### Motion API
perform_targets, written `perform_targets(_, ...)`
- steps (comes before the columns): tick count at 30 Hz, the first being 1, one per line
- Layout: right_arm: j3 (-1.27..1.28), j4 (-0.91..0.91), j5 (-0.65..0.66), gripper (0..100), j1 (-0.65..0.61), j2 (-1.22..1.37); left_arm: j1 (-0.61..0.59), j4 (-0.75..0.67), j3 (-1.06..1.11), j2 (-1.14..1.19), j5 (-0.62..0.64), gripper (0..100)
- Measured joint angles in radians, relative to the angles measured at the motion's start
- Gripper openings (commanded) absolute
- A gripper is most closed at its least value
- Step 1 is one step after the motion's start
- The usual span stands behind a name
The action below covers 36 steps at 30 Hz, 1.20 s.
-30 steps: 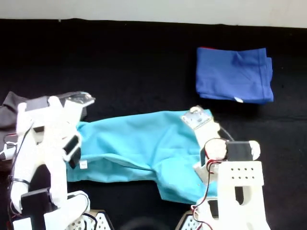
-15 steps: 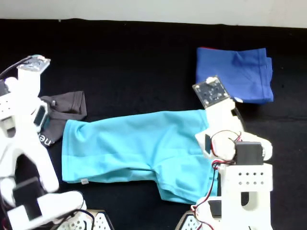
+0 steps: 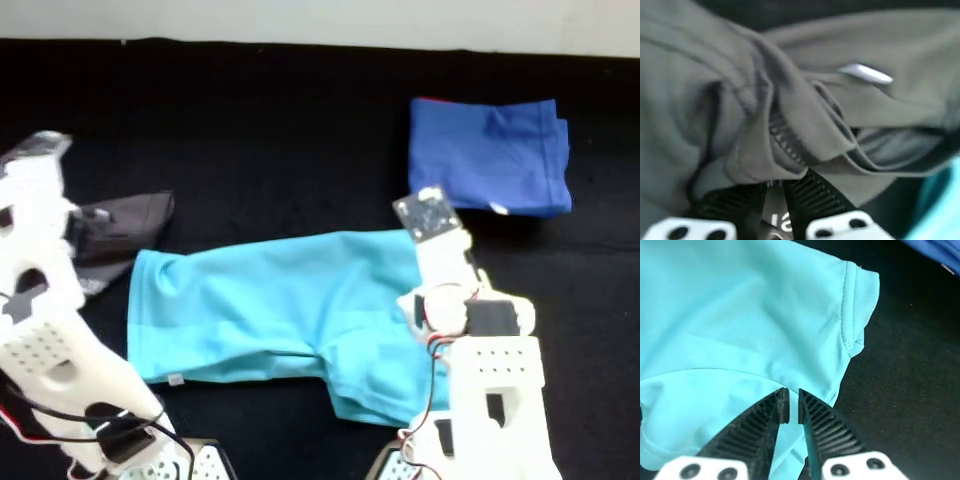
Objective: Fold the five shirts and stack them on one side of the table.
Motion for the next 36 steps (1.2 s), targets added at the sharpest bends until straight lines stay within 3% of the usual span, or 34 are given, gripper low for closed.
perform_targets(5, 0.003, -0.009, 0.0, 4.3, 0.0, 0.0, -0.175, 0.018, -0.324, 0.19, 0.0, 1)
perform_targets(10, 0.015, -0.041, 0.0, 4.3, 0.002, 0.0, -0.287, 0.13, -0.658, 0.331, 0.0, 1)
perform_targets(17, 0.031, -0.074, 0.0, 4.7, 0.002, 0.0, -0.336, 0.353, -1.045, 0.379, -0.002, 1)
perform_targets(21, 0.031, -0.087, 0.0, 4.7, 0.002, 0.0, -0.29, 0.522, -1.166, 0.379, 0.002, 1)
perform_targets(28, 0.009, -0.152, -0.002, 4.7, 0.002, 0.1, -0.143, 0.557, -1.109, 0.293, 0.018, 1)
perform_targets(36, -0.193, -0.158, -0.002, 4.6, 0.002, 0.354, 0.11, 0.56, -0.543, -0.074, 0.106, 1)
